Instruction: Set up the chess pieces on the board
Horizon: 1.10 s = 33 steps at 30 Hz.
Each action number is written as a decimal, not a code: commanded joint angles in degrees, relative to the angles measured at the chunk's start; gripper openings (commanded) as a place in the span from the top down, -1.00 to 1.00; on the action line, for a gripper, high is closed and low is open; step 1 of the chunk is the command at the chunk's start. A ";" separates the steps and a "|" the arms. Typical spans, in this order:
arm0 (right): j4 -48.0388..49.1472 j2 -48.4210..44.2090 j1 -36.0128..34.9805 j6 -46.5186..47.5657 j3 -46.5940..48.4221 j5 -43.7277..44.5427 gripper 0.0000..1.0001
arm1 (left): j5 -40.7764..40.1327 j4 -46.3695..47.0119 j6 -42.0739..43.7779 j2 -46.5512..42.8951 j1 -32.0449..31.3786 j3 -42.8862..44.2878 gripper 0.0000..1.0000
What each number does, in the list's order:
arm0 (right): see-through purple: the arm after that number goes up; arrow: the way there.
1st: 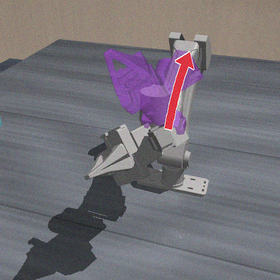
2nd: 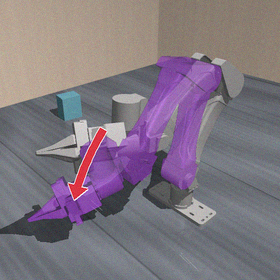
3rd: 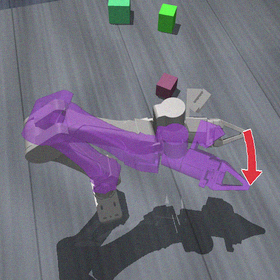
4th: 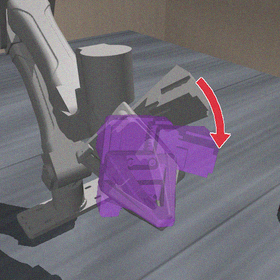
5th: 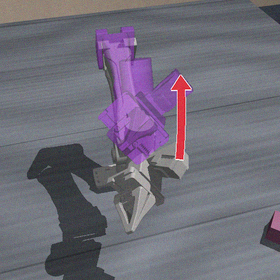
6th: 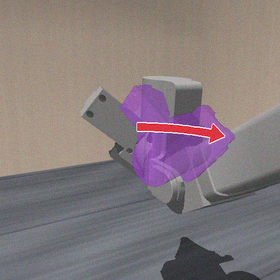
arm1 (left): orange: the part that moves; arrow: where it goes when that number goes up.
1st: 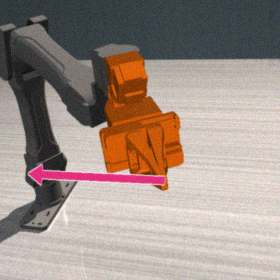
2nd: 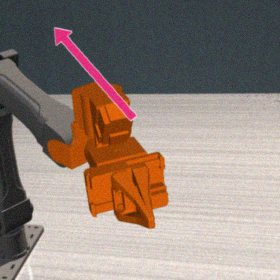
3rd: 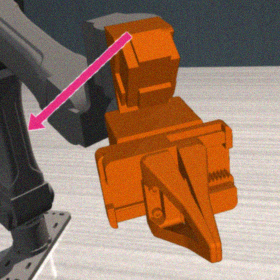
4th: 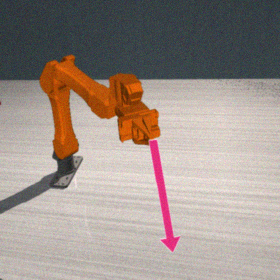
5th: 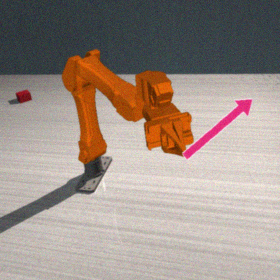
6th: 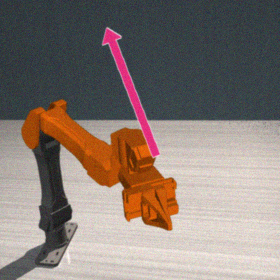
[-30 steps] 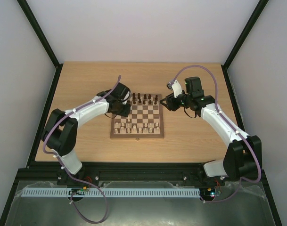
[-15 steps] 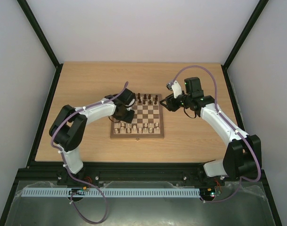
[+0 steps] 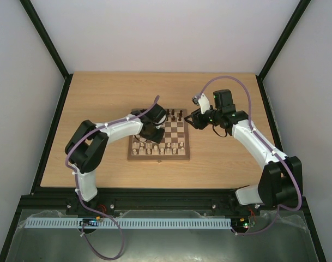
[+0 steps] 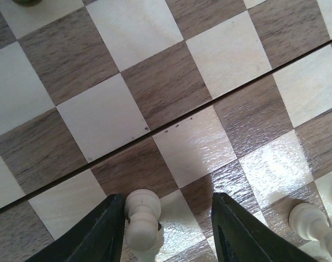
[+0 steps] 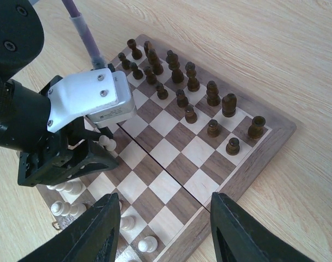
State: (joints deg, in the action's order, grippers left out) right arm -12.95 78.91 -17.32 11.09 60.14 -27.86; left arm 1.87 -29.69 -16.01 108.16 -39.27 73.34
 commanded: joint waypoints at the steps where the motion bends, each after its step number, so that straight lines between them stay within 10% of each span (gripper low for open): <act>1: -0.77 0.19 0.12 0.52 -0.64 -1.32 0.07 | -2.42 -1.06 0.50 0.16 -0.37 0.39 0.08; 13: -0.93 0.54 0.18 0.66 -0.67 -1.80 0.07 | -5.05 -1.66 1.02 -5.24 -0.37 -5.17 0.03; 33: -1.02 1.06 0.12 0.78 -0.70 -2.24 0.07 | -2.27 -2.10 2.40 -4.69 -0.28 -4.89 0.74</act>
State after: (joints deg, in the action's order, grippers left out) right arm -12.97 79.24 -17.32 11.35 60.14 -28.53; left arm -0.91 -30.39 -14.22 104.18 -39.53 68.14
